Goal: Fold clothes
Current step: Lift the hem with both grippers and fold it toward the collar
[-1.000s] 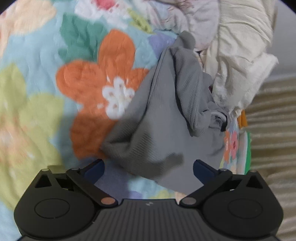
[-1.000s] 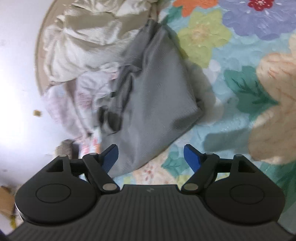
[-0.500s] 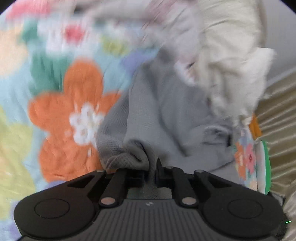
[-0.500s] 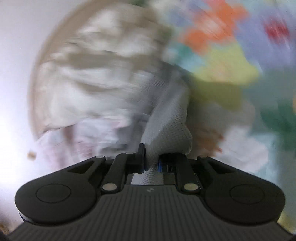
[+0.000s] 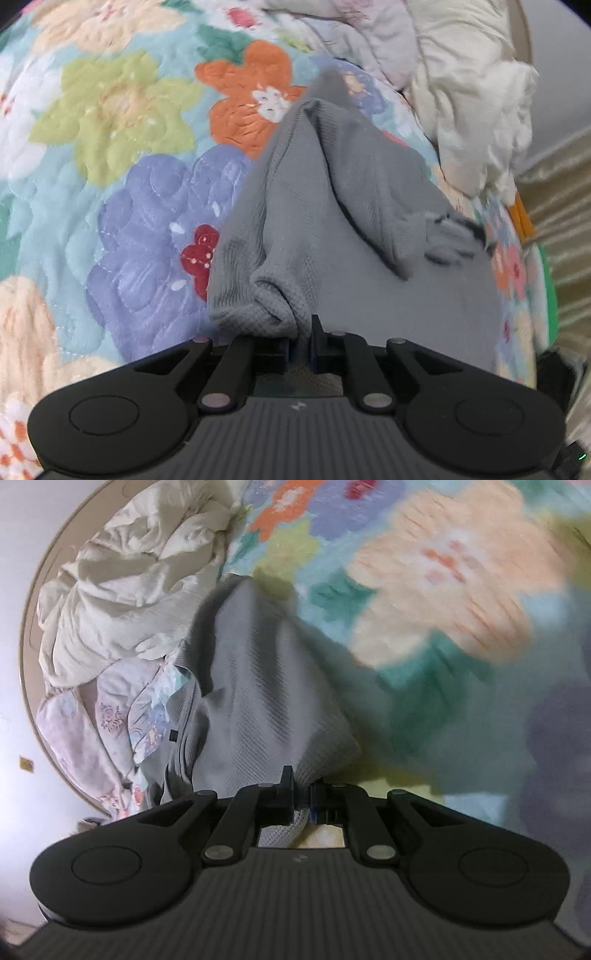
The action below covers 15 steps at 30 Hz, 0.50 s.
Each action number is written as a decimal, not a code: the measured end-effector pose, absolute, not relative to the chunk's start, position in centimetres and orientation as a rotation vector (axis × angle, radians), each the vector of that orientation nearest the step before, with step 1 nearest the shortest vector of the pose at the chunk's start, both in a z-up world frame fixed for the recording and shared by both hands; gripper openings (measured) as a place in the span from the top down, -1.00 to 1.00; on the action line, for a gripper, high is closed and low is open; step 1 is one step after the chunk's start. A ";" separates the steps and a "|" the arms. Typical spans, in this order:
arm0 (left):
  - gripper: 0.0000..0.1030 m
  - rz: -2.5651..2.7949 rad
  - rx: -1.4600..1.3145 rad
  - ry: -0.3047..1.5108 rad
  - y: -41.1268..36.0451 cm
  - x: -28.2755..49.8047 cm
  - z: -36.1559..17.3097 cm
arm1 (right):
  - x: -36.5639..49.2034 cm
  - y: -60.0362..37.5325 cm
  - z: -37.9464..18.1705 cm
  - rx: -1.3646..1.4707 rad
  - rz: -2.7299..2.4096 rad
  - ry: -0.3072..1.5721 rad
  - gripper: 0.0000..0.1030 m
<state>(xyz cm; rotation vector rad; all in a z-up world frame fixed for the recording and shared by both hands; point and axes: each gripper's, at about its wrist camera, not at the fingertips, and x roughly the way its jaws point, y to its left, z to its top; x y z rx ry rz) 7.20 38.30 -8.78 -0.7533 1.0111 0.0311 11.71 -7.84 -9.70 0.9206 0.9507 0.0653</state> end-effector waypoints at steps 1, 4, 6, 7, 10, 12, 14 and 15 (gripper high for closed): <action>0.82 0.028 -0.745 0.981 38.5 8.0 -7.7 | 13.0 -7.3 -8.0 0.918 0.105 0.904 0.86; 0.82 0.003 -0.691 0.846 38.8 10.1 -2.1 | 15.3 -5.9 -2.1 0.872 0.209 0.743 0.86; 0.82 -0.014 -0.647 0.758 38.9 10.0 1.8 | 15.2 -6.0 2.0 0.866 0.277 0.668 0.86; 0.82 -0.025 -0.628 0.719 38.8 9.3 3.3 | 14.6 -6.0 2.8 0.856 0.293 0.658 0.87; 0.82 -0.057 -0.636 0.644 38.4 5.6 6.2 | 10.8 -6.8 4.3 0.833 0.332 0.662 0.87; 0.81 -0.055 -0.630 0.628 37.9 2.7 6.1 | 7.6 -7.8 2.4 0.874 0.308 0.724 0.87; 0.81 -0.036 -0.622 0.676 37.2 -0.3 3.9 | 5.1 -8.6 -0.6 0.912 0.261 0.793 0.87; 0.81 -0.021 -0.619 0.717 36.9 -1.2 2.3 | 4.3 -8.7 -2.1 0.916 0.233 0.826 0.87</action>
